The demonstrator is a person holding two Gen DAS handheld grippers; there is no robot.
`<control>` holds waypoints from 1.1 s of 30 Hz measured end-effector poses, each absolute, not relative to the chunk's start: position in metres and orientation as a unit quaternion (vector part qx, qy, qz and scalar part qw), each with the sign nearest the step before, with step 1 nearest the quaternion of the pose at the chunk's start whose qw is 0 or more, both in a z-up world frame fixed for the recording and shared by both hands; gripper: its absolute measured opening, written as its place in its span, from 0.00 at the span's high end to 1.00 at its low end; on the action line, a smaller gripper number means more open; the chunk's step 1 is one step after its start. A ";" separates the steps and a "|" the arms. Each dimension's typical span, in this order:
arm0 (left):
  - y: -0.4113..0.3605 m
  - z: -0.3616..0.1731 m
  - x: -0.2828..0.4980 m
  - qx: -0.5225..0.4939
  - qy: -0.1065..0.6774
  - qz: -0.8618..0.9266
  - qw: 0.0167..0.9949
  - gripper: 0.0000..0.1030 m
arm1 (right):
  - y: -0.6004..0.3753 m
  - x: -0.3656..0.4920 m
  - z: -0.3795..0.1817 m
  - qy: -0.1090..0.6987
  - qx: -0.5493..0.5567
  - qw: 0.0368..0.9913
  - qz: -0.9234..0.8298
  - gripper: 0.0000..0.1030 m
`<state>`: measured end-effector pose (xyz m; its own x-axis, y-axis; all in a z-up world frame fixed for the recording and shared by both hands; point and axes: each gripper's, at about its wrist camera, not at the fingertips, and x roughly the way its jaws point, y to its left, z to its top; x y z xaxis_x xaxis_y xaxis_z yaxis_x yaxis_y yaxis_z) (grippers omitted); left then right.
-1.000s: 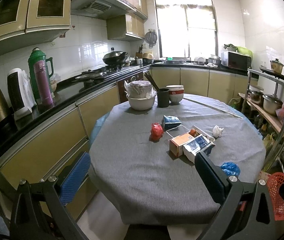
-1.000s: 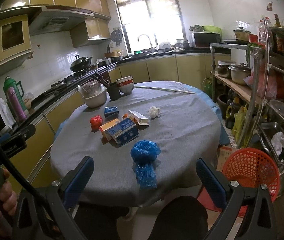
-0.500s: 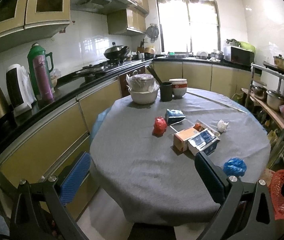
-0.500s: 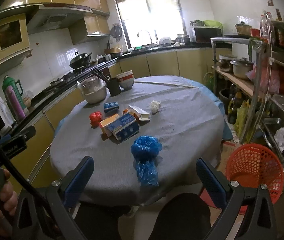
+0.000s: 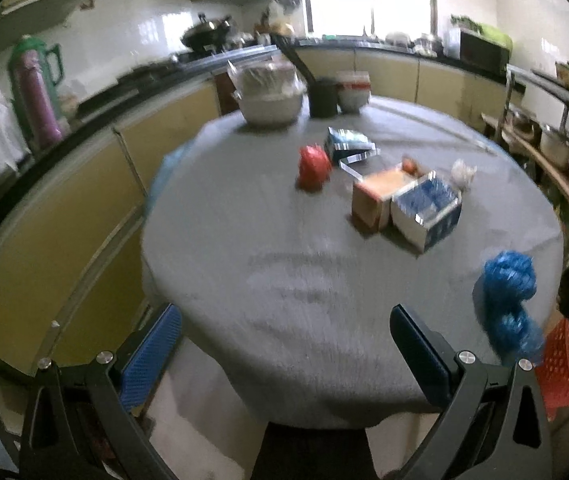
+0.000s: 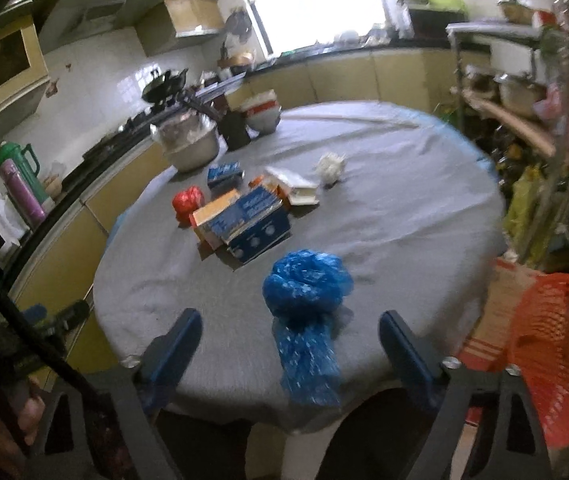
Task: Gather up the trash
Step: 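Grasp the blue plastic bag with the right gripper while the left gripper grasps the blue-and-white box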
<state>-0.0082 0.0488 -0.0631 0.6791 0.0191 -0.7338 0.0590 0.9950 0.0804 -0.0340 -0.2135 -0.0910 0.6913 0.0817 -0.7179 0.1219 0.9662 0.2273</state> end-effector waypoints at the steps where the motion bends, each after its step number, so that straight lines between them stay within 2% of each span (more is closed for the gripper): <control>1: 0.048 -0.068 -0.004 0.049 0.407 -0.017 0.912 0.00 | -0.214 -0.023 -0.098 0.399 0.135 0.907 -0.005 0.16; 4: 0.045 -0.073 0.010 0.047 0.418 -0.033 0.907 0.00 | -0.218 0.007 -0.118 0.412 0.149 0.899 0.004 0.22; 7: 0.040 -0.069 0.026 0.044 0.415 -0.047 0.907 0.00 | -0.225 0.034 -0.140 0.439 0.164 0.883 0.001 0.35; 13: 0.009 -0.062 0.066 0.053 0.406 -0.101 0.907 0.00 | -0.239 0.051 -0.154 0.430 0.190 0.882 0.028 0.38; 20: -0.066 -0.064 0.107 0.121 0.373 -0.188 0.901 0.00 | -0.285 0.026 -0.154 0.410 0.255 0.875 0.020 0.39; 27: -0.111 -0.095 0.143 0.176 0.410 -0.220 0.867 0.00 | -0.296 0.017 -0.164 0.411 0.297 0.861 0.040 0.39; 33: -0.101 -0.111 0.146 0.140 0.437 -0.239 0.856 0.04 | -0.291 0.016 -0.170 0.414 0.289 0.862 0.044 0.40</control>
<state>0.1461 -0.1005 -0.1110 0.5049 -0.2861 -0.8144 0.5314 0.8465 0.0320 0.0156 -0.2908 -0.1697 0.6541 0.3143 -0.6880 0.1638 0.8291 0.5346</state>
